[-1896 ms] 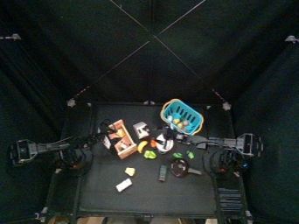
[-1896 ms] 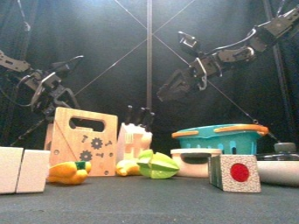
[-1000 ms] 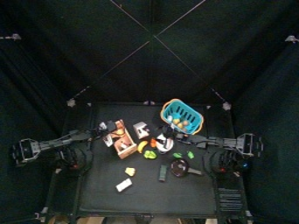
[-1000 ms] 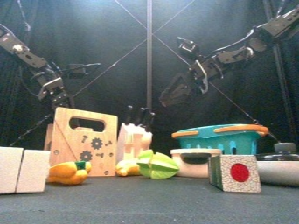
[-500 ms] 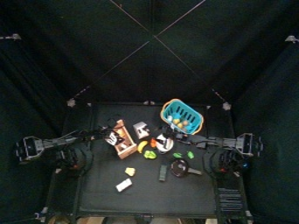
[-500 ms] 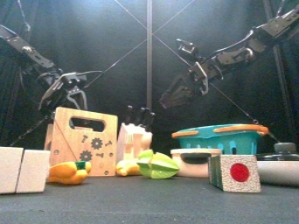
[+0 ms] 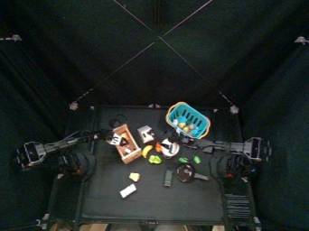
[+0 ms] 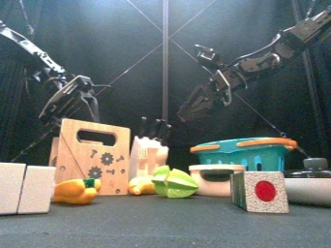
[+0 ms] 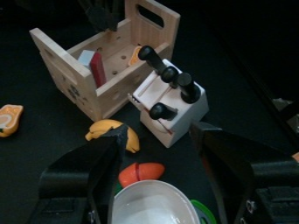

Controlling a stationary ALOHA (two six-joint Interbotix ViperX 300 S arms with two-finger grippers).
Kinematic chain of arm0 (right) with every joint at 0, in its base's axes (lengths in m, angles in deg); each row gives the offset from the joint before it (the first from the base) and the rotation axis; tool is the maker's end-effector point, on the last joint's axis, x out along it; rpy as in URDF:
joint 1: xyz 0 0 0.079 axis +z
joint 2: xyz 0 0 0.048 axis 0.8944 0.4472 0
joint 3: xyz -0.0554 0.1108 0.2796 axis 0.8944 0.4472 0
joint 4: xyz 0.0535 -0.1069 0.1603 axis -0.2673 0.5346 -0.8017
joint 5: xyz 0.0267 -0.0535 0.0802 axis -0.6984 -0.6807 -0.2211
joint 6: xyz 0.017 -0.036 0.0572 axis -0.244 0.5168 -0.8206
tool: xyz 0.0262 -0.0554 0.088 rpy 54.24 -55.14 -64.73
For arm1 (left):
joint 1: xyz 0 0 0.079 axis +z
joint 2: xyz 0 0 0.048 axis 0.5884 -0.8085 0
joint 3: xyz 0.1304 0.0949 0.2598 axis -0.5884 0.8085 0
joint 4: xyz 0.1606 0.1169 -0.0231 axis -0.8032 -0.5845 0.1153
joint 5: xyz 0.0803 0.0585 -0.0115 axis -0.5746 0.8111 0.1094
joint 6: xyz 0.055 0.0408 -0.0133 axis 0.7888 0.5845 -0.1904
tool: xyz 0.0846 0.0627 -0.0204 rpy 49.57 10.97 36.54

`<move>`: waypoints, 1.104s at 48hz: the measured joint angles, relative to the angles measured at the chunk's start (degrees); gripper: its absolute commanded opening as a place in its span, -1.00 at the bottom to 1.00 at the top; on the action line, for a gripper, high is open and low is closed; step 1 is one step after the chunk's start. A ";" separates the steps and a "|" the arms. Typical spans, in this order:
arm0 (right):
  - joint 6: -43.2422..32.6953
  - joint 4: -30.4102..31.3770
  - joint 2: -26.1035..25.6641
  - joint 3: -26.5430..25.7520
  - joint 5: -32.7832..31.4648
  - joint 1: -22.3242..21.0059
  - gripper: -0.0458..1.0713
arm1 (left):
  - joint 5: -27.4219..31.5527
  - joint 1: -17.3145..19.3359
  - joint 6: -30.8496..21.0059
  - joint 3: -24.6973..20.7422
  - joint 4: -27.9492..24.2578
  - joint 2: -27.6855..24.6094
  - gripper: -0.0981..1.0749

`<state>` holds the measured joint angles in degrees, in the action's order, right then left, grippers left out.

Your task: Grab squash half

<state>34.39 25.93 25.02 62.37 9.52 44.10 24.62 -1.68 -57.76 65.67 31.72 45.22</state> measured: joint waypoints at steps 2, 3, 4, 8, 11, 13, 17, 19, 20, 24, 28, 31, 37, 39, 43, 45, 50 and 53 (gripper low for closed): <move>0.00 0.09 0.00 0.00 0.00 0.09 0.71 | 0.26 0.00 -2.90 -0.26 -2.64 -0.53 0.79; 0.00 0.09 0.09 0.00 0.00 0.09 0.71 | 0.26 0.00 -4.13 -0.35 -3.78 -0.70 0.79; 0.00 0.09 0.09 0.00 0.00 0.00 0.71 | 0.26 0.00 -5.63 -0.44 -5.01 -0.97 0.79; 0.00 0.18 0.09 0.09 0.00 0.09 0.71 | -0.62 -0.09 -13.97 -0.53 -10.37 -2.20 0.79; 0.09 0.18 0.18 0.09 0.00 0.09 0.71 | -2.55 -0.44 -19.34 -0.44 -13.36 -3.16 0.79; 0.09 0.35 0.18 0.09 0.00 0.18 0.71 | -4.75 -1.14 -23.03 -0.35 -15.38 -3.78 0.79; 0.09 0.79 0.18 0.18 0.00 0.18 0.71 | -8.70 -2.37 -28.83 0.18 -18.72 -5.36 0.79; 0.09 0.79 0.18 0.35 0.00 0.18 0.71 | -9.84 -2.72 -31.64 0.44 -19.78 -6.06 0.79; 0.09 0.88 0.18 0.44 0.00 0.18 0.71 | -10.63 -2.81 -32.87 0.70 -20.39 -6.68 0.79; 0.18 0.88 0.18 0.53 0.00 0.09 0.71 | -11.43 -2.99 -35.86 1.05 -21.36 -8.26 0.79; 0.18 1.14 0.18 0.53 -0.09 0.09 0.71 | -11.60 -3.52 -37.71 1.14 -22.15 -9.32 0.79; 0.18 1.49 0.18 0.53 -0.26 0.18 0.71 | -11.60 -3.87 -38.50 1.05 -22.50 -9.23 0.79; 0.00 1.58 0.09 0.44 -0.35 0.18 0.71 | -9.49 -3.87 -39.99 0.62 -22.76 -9.23 0.79; 0.18 1.49 0.09 0.35 -0.35 0.09 0.71 | -7.91 -3.78 -40.61 0.44 -23.12 -9.32 0.79; 0.00 1.41 0.09 0.35 -0.35 0.09 0.71 | -5.89 -3.69 -42.54 -0.18 -24.08 -9.49 0.79; 0.18 1.49 0.09 0.35 -0.35 0.18 0.71 | -5.36 -3.78 -43.68 -0.62 -24.79 -9.84 0.79; 0.00 1.41 0.09 0.44 -0.35 0.18 0.71 | -4.83 -3.69 -47.20 -1.41 -27.60 -10.55 0.79; 0.00 1.49 0.09 0.44 -0.35 0.18 0.71 | -4.75 -3.78 -50.63 -1.93 -29.79 -11.25 0.79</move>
<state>34.39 27.42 25.11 62.81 9.17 44.28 19.88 -5.46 -108.39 63.73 1.93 33.97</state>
